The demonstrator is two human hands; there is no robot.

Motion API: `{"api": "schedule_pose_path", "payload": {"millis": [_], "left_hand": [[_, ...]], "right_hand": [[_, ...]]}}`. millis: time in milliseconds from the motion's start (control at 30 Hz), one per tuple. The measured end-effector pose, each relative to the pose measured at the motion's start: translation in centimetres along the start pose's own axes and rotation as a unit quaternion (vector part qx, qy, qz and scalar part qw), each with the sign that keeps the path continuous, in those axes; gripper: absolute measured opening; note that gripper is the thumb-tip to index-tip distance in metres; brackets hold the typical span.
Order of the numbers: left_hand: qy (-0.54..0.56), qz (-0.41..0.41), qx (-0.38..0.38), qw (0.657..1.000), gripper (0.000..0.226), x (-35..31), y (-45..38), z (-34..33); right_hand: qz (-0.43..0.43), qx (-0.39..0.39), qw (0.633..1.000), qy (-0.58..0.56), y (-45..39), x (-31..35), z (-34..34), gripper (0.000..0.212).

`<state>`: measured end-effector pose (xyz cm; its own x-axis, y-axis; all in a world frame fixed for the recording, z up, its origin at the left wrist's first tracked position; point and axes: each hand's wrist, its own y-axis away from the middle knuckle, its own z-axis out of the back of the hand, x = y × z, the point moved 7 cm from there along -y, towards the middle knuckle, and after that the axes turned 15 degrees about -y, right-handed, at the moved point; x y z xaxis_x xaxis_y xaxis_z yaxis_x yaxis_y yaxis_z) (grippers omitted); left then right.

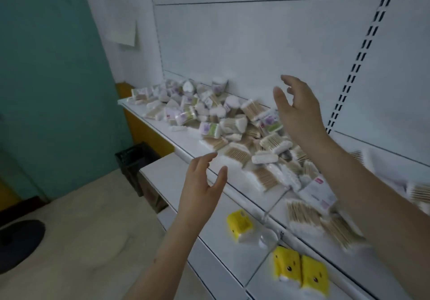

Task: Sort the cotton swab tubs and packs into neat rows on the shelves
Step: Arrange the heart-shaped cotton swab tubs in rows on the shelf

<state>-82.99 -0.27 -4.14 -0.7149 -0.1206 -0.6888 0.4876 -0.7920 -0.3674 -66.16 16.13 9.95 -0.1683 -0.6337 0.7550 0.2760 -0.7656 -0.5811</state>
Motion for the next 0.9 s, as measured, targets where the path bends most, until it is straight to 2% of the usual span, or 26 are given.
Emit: {"api": "schedule_pose_path", "payload": {"millis": [133,333,400,500,567,700,900], "left_hand": [[-0.002,-0.025,0.018,1.0,0.043,2.2,-4.3,0.1],[-0.025,-0.066,0.031,0.997,0.045,5.0,-10.2,-2.1],[-0.053,-0.084,0.022,0.995,0.047,5.4,-12.5,-3.2],[-0.097,-0.157,-0.015,0.983,0.054,4.8,-16.0,-4.8],[-0.14,-0.219,-0.031,0.965,0.061,4.2,-18.1,-6.3],[-0.182,-0.289,0.006,0.94,0.062,3.4,-20.8,-9.5],[-0.143,-0.346,0.021,0.927,0.053,3.2,-22.6,-10.5]], "right_hand": [[-0.033,-0.018,0.997,0.062,-1.3,-1.9,-1.8,0.048],[-0.111,0.014,0.98,0.167,-3.6,-7.6,-4.3,0.058],[-0.146,0.023,0.97,0.193,-4.6,-10.1,-4.8,0.062],[-0.19,0.036,0.957,0.215,-6.1,-13.4,-4.9,0.065],[-0.195,0.064,0.952,0.227,-6.8,-15.0,-5.1,0.067],[-0.172,0.111,0.941,0.268,-7.1,-16.8,-6.3,0.068],[-0.173,0.101,0.928,0.313,-7.4,-16.9,-6.8,0.06]]}}
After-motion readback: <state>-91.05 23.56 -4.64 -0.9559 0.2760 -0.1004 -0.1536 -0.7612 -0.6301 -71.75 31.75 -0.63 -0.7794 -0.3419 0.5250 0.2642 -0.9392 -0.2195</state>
